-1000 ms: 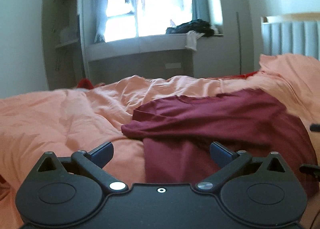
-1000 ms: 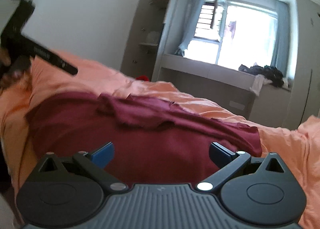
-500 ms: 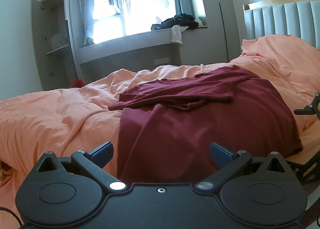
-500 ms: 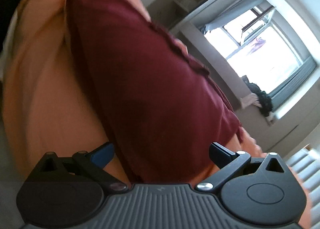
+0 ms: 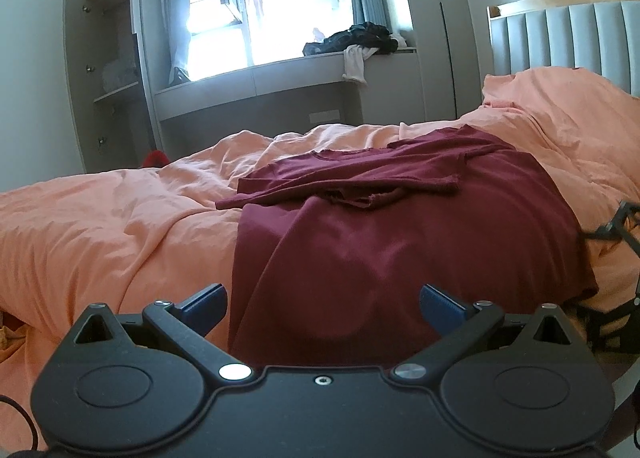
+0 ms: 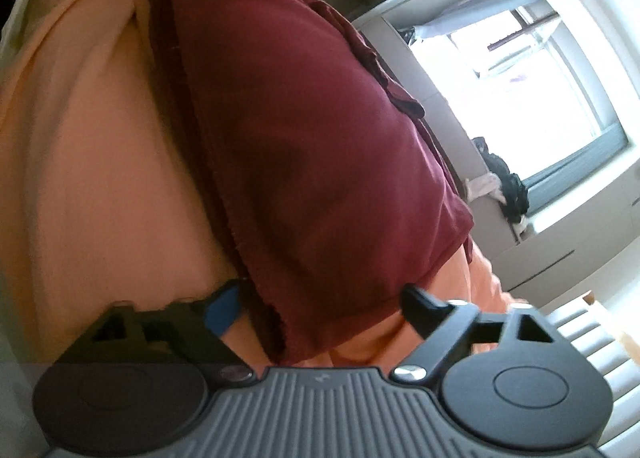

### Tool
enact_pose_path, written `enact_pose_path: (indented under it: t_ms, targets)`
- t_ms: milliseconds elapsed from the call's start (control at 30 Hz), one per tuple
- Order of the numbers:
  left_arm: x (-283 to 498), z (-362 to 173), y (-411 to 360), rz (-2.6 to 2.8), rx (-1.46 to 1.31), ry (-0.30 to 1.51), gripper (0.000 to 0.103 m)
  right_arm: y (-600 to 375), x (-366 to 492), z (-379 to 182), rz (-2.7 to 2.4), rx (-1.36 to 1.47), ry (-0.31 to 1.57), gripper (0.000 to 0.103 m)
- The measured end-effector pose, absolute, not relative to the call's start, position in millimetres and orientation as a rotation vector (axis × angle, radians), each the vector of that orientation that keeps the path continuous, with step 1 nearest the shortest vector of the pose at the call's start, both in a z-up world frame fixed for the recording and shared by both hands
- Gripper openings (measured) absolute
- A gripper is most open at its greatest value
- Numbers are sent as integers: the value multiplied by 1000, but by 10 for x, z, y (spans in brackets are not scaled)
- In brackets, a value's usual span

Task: Fold small clothes
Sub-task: 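Grasp the shirt's side edge with the right gripper, then grasp the shirt's hem edge with the left gripper while the right gripper holds its edge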

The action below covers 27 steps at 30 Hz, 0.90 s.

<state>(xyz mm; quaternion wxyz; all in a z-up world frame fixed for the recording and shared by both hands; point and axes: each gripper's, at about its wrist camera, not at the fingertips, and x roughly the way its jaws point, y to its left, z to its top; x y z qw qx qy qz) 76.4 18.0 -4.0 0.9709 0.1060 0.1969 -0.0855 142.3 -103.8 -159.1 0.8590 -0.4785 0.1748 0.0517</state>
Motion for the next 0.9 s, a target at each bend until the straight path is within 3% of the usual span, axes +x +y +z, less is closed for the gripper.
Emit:
enact_pose_path:
  t_ms: [33, 233, 700, 900]
  targets:
    - [758, -46, 174, -174, 216, 398, 102, -1022, 1414, -1618, 110, -1028, 368, 49]
    - [675, -80, 123, -206, 245, 375, 102, -1025, 1366, -1637, 139, -1052, 375, 10]
    - [463, -414, -592, -371, 443, 285, 102, -1505, 1068, -156, 313, -564, 335, 6]
    - [674, -590, -897, -157, 591, 218, 102, -1655, 1085, 176, 313, -494, 266, 6]
